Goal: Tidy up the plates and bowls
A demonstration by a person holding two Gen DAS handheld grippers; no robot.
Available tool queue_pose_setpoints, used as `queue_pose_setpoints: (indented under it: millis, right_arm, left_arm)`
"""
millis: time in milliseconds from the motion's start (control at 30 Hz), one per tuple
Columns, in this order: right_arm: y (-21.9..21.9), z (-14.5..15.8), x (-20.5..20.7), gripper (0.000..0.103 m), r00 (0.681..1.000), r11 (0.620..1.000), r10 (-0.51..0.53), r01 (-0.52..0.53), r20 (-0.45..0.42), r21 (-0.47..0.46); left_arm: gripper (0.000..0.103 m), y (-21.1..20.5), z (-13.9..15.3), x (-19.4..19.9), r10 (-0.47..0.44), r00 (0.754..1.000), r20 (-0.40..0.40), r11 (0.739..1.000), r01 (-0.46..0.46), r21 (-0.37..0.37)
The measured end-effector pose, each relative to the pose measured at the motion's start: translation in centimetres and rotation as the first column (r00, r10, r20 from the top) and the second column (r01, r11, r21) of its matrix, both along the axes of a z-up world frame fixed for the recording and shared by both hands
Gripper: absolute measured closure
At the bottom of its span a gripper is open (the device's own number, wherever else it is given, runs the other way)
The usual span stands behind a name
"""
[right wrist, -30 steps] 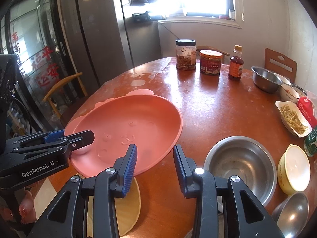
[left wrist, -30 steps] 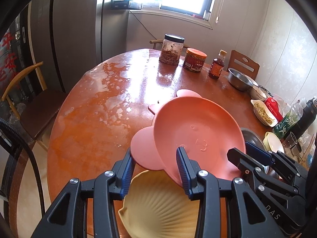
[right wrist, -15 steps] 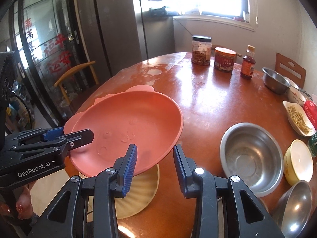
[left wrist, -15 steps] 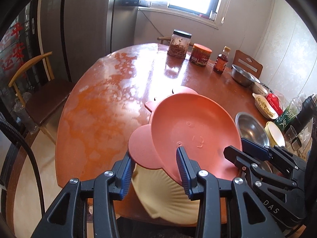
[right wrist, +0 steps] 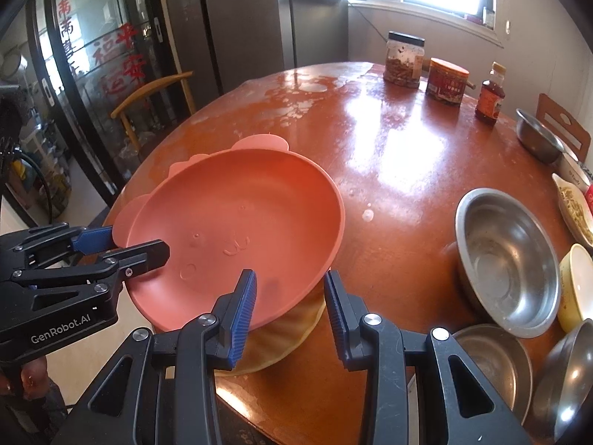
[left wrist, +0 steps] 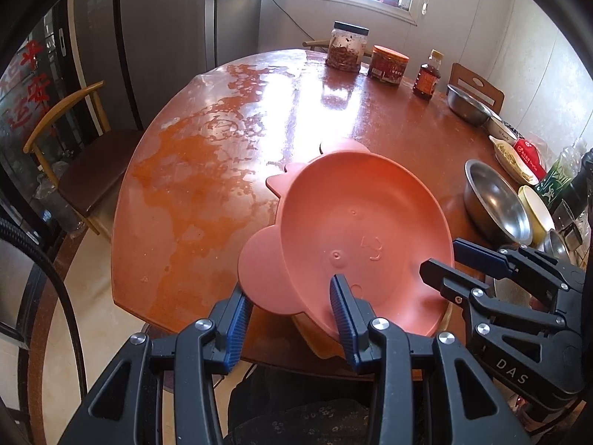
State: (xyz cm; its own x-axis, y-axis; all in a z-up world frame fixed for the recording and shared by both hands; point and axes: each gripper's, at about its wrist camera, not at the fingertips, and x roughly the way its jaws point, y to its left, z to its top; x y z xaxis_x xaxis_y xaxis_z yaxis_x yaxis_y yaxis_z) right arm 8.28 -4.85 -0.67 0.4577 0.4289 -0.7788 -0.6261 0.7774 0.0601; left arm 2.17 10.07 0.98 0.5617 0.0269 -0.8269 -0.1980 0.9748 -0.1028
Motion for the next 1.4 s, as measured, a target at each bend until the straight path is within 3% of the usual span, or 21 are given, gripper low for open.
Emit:
queue_pose_setpoints:
  millis: [367,767,1000,1400]
  right_arm:
    - [0.0,-0.6,0.1,0.064,1.000,1.000,0.005,-0.005,-0.010,-0.025]
    - [-0.9,-0.5,0.1,0.063,1.000,1.000,-0.003,0.002,-0.026,-0.009]
    - [-2.3,-0.1,0.3,0.055,0.999,0.999,-0.043,0.044,-0.029,0.021]
    - [-4.0,0.4,-0.1,0.054,0.996,0.995,-0.079,0.081,-0.036,0.057]
  left_arm:
    - [0.060,0.0,-0.5,-0.3,-0.031,0.999,-0.035,1.000,0.031,-0.007]
    - [0.060,0.0,0.1,-1.0,-0.041,0.999,-0.016,0.999,0.041,0.000]
    - [0.054,0.3,0.3,-1.2,-0.031,0.999,-0.009,0.999,0.031,0.010]
    - [0.045,-1.8,0.6,-1.8,-0.101,0.995,-0.009,0.988,0.101,0.116]
